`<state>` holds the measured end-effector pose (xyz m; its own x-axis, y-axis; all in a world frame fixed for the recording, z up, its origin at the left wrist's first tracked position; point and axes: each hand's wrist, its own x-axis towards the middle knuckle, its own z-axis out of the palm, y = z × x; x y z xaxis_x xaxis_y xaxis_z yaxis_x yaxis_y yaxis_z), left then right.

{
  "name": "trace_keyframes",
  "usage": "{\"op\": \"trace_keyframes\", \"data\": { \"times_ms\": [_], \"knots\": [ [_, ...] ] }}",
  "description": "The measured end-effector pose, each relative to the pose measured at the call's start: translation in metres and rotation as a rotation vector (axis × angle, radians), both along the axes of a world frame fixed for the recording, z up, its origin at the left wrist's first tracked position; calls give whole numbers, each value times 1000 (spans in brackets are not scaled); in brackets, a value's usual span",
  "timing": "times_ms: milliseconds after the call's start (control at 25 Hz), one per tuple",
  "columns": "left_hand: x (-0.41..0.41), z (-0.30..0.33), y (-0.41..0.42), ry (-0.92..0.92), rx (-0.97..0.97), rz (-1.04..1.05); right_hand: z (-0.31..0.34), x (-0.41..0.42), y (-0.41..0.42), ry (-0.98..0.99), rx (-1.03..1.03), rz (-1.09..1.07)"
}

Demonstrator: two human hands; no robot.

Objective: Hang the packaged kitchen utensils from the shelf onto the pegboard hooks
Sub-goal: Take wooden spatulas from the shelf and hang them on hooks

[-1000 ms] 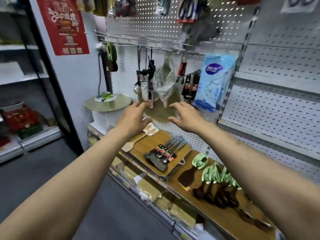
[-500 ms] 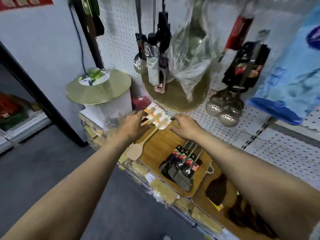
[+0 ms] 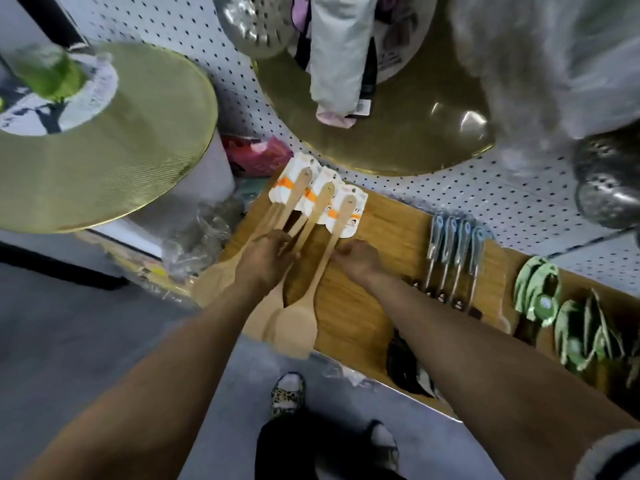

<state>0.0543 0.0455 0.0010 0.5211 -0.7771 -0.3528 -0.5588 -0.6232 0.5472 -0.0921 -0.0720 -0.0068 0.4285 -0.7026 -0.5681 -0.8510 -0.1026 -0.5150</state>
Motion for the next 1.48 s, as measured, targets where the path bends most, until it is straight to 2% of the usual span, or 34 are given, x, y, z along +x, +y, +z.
{"op": "trace_keyframes", "data": {
  "times_ms": [120,280,360,440,560,680,760,880,1040,1200,1360,1480],
  "knots": [
    [20,-21,-3,43,-7,-41,-28,31,-1,110,59,-123],
    [29,-39,-9,64,-52,-92,-48,42,-1,143,141,-330],
    [26,-44,-15,74,-65,-108,-46,32,-2,102,170,-520],
    [20,-47,-23,68,-41,-100,-49,14,1,-22,175,-659],
    [7,-49,-40,-41,58,-48,-46,-10,7,-175,193,-811],
    [-8,-51,-51,-184,111,-78,-38,-28,10,-222,211,-847],
    [-13,-57,-51,-195,98,-60,-35,-38,13,-251,198,-847],
    [-20,-62,-46,-49,98,39,-34,-53,19,-267,165,-881],
    [-35,-61,-32,119,92,55,-33,-76,29,-325,145,-942],
    [-70,-40,-13,199,52,71,-18,-111,47,-371,145,-947],
    [-142,3,9,299,-21,90,17,-189,73,-532,91,-999],
    [-217,31,27,336,-91,48,52,-271,96,-550,17,-978]
  ]
}}
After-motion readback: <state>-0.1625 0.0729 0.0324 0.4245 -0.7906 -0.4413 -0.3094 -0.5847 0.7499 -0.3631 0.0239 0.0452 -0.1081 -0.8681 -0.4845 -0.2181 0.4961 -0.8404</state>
